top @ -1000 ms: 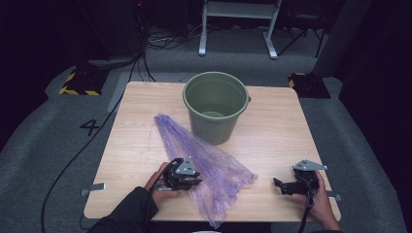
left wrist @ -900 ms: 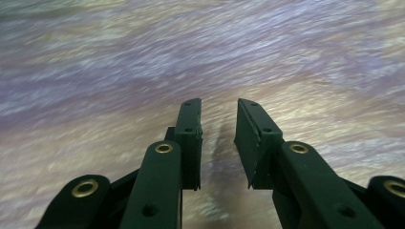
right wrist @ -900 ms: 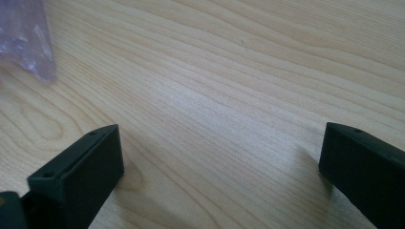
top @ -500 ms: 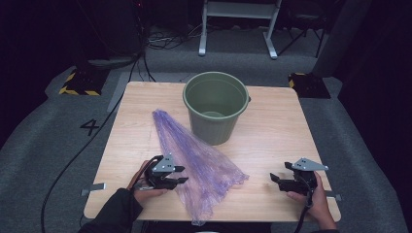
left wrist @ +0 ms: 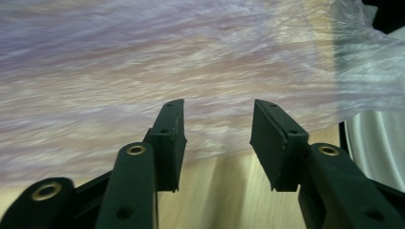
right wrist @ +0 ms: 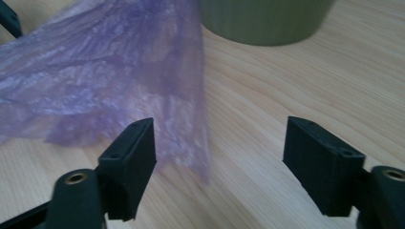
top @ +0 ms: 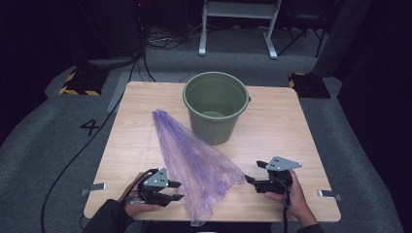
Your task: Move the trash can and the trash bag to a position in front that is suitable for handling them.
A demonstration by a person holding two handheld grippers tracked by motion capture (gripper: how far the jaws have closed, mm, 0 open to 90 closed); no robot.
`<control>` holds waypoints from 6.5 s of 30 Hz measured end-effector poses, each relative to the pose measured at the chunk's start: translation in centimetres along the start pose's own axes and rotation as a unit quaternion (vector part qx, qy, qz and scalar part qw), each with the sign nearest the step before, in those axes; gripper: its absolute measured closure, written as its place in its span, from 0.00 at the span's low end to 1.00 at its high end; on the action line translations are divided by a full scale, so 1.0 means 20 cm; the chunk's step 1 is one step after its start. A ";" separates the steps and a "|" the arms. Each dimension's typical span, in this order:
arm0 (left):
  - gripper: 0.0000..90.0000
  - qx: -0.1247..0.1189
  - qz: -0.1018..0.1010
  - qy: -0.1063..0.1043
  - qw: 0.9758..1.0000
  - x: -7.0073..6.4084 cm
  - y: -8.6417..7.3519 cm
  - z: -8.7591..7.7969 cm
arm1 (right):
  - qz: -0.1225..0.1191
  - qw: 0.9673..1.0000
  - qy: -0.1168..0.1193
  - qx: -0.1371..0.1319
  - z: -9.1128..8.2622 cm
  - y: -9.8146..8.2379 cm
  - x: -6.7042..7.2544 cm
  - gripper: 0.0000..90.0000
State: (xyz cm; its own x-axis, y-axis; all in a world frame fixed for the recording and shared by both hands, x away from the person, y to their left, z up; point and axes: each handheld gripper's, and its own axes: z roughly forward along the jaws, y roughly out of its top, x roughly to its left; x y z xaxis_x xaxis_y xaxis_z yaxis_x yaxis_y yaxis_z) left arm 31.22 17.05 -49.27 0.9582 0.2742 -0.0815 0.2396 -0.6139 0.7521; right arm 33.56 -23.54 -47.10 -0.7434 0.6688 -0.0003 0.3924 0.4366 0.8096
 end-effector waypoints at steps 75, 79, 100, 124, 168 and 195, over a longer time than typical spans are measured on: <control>0.21 -0.005 -0.084 0.185 0.979 0.41 0.00 -0.16 | 0.042 0.991 -0.110 0.067 -0.12 -0.01 -0.49 0.28; 0.22 -0.015 -0.101 0.168 0.980 0.45 -0.01 -0.12 | 0.060 0.990 -0.115 0.058 -0.17 -0.05 -0.51 0.27; 0.17 -0.054 -0.152 0.129 0.978 0.45 -0.09 -0.20 | -0.052 0.998 -0.011 0.037 -0.11 -0.06 0.04 0.45; 0.19 -0.010 -0.131 0.118 0.984 0.35 -0.11 -0.12 | 0.024 0.982 -0.186 0.036 -0.07 -0.18 -0.48 0.66; 0.21 0.018 -0.111 0.132 0.985 0.31 -0.15 -0.15 | 0.062 0.990 -0.126 0.028 0.15 -0.08 -0.41 0.85; 0.15 0.023 -0.100 0.158 0.982 0.27 -0.15 -0.11 | 0.038 0.989 -0.142 -0.014 0.03 0.02 -0.47 0.47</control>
State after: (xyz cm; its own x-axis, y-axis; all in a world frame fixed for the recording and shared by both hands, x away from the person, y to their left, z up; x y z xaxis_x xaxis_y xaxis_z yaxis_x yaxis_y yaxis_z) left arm 35.36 22.06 -50.46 0.7966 0.6043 -0.0110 0.4308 -0.5550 0.7116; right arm 41.01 -29.19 -47.19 -0.5287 0.8427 -0.1017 0.4230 0.3655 0.8292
